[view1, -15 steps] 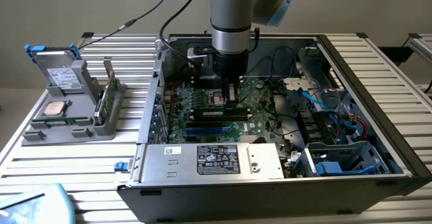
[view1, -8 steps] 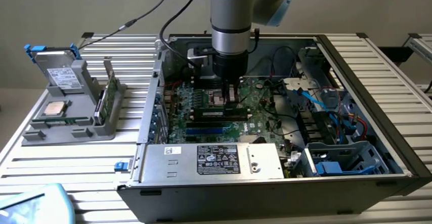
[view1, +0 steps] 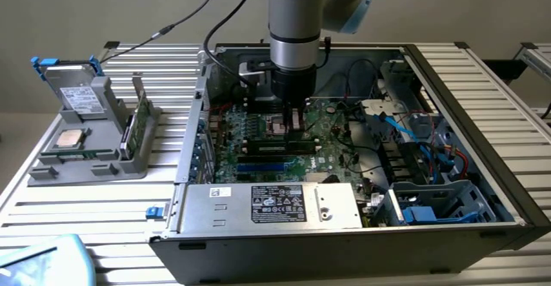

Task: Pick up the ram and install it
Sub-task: 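Insert the ram into the slot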

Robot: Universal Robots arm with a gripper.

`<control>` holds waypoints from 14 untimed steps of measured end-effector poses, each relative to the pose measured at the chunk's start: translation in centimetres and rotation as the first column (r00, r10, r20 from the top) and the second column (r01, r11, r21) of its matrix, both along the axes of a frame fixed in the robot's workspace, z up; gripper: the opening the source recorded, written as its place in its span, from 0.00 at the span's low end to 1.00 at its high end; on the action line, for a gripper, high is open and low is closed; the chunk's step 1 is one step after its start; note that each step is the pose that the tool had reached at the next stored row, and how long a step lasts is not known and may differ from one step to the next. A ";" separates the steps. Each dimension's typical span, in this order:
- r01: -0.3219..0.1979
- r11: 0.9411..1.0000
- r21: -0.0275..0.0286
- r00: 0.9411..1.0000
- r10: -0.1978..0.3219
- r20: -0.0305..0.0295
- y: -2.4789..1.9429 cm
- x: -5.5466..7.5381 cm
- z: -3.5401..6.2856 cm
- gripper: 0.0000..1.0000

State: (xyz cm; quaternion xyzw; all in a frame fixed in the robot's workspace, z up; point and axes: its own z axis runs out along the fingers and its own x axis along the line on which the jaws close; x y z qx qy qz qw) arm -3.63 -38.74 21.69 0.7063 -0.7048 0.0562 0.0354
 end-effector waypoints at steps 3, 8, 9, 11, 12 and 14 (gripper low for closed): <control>0.000 1.000 0.000 1.000 0.000 0.000 0.00 0.0 0.01 0.35; 0.000 1.000 0.000 1.000 0.000 0.000 -0.01 0.0 0.29 0.53; 0.000 1.000 0.000 1.000 0.000 0.000 0.00 0.0 0.61 0.53; 0.000 1.000 0.000 1.000 0.000 0.000 -0.01 0.0 1.33 0.53; 0.000 1.000 0.000 1.000 0.000 0.000 -0.01 -0.1 1.69 0.53; 0.000 1.000 0.000 1.000 0.000 0.000 -0.05 -0.2 2.22 0.53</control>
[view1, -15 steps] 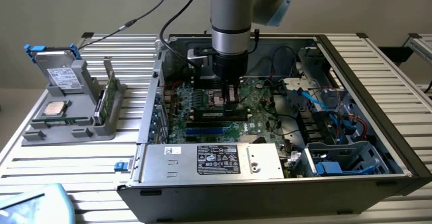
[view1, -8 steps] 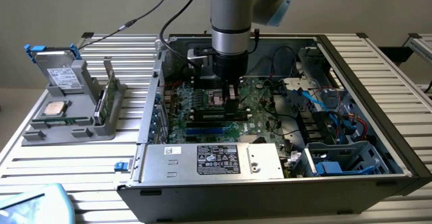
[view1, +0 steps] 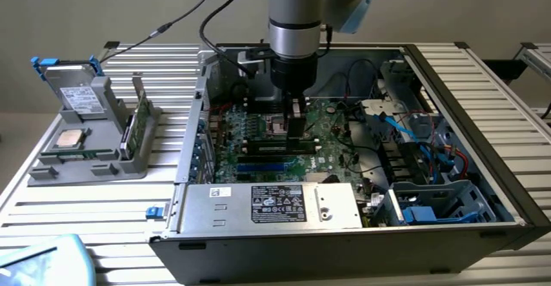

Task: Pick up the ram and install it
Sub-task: 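Insert the ram into the slot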

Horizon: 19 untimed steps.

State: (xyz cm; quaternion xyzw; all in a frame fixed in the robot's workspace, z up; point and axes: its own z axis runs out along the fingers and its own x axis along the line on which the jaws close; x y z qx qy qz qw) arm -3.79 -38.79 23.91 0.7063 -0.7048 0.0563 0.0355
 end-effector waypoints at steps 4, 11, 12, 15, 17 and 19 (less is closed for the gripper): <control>0.000 1.000 0.002 1.000 0.000 0.000 -0.09 -0.3 0.09 0.53; 0.000 1.000 0.002 1.000 0.000 -0.021 -0.23 -0.6 0.09 0.53; 0.000 1.000 0.002 1.000 0.000 -0.027 -0.23 -0.6 0.09 0.53; 0.000 1.000 0.001 1.000 0.000 -0.029 -0.23 -0.6 0.10 0.44; 0.000 1.000 0.002 1.000 0.000 -0.029 -0.23 -0.6 0.09 0.31; 0.000 1.000 0.002 1.000 0.000 -0.029 -0.23 -0.6 0.09 0.20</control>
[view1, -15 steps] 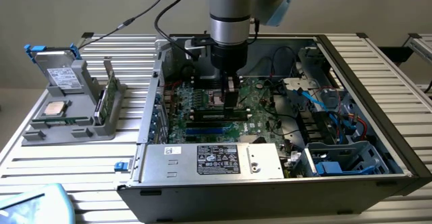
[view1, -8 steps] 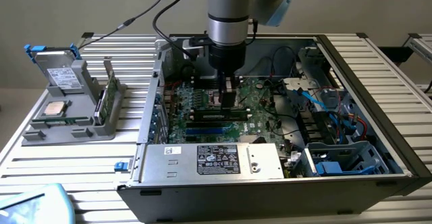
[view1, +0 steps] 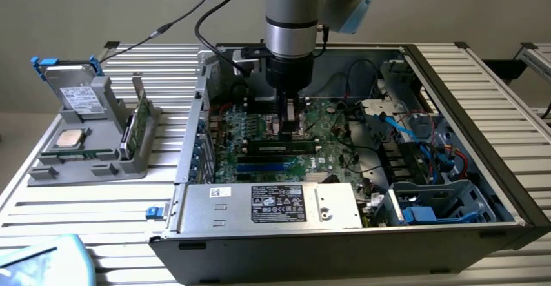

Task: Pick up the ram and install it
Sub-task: 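Insert the ram into the slot, then press down the ram until it locks into place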

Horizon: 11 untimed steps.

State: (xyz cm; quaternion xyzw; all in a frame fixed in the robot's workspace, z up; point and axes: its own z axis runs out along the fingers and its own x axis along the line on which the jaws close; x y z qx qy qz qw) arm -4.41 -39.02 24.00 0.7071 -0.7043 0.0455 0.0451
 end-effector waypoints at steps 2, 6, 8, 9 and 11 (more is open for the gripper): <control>0.000 1.000 0.000 1.000 0.000 0.000 0.00 0.0 0.00 0.13; 0.000 1.000 0.000 1.000 0.000 0.000 0.00 0.0 0.00 0.10; 0.000 1.000 0.000 1.000 0.000 0.000 0.00 0.0 0.00 0.10; 0.000 1.000 0.000 1.000 0.000 0.000 0.00 0.0 0.00 0.10; 0.000 1.000 0.000 1.000 0.000 0.000 0.00 0.0 0.00 0.10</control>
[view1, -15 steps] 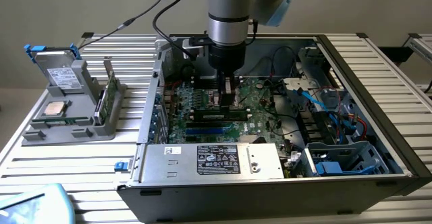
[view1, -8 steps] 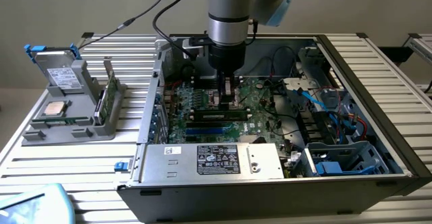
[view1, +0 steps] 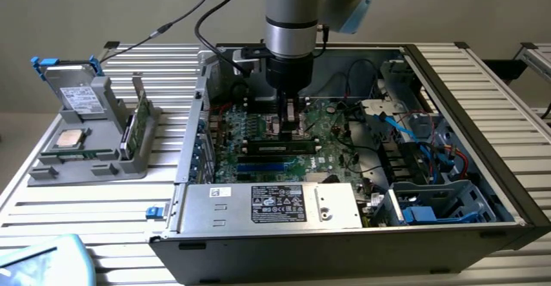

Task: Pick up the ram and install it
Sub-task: 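Press down the ram until it locks into place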

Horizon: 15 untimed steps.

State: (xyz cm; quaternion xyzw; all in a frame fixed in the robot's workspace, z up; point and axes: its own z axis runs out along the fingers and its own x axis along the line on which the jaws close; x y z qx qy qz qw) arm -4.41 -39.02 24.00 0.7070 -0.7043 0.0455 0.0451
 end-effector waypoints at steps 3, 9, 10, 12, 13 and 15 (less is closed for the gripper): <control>0.000 1.000 0.000 1.000 0.000 0.000 0.00 0.0 0.00 0.10; 0.000 1.000 0.000 1.000 0.000 0.000 0.00 0.4 0.00 0.10; 0.000 1.000 0.000 1.000 0.000 0.000 0.00 0.8 0.00 0.10; 0.000 1.000 0.000 1.000 0.000 0.000 -0.01 1.7 0.00 0.10; 0.000 1.000 0.000 1.000 0.000 0.000 -0.02 2.3 0.00 0.10; 0.000 1.000 0.000 1.000 0.000 0.000 -0.04 2.9 0.00 0.10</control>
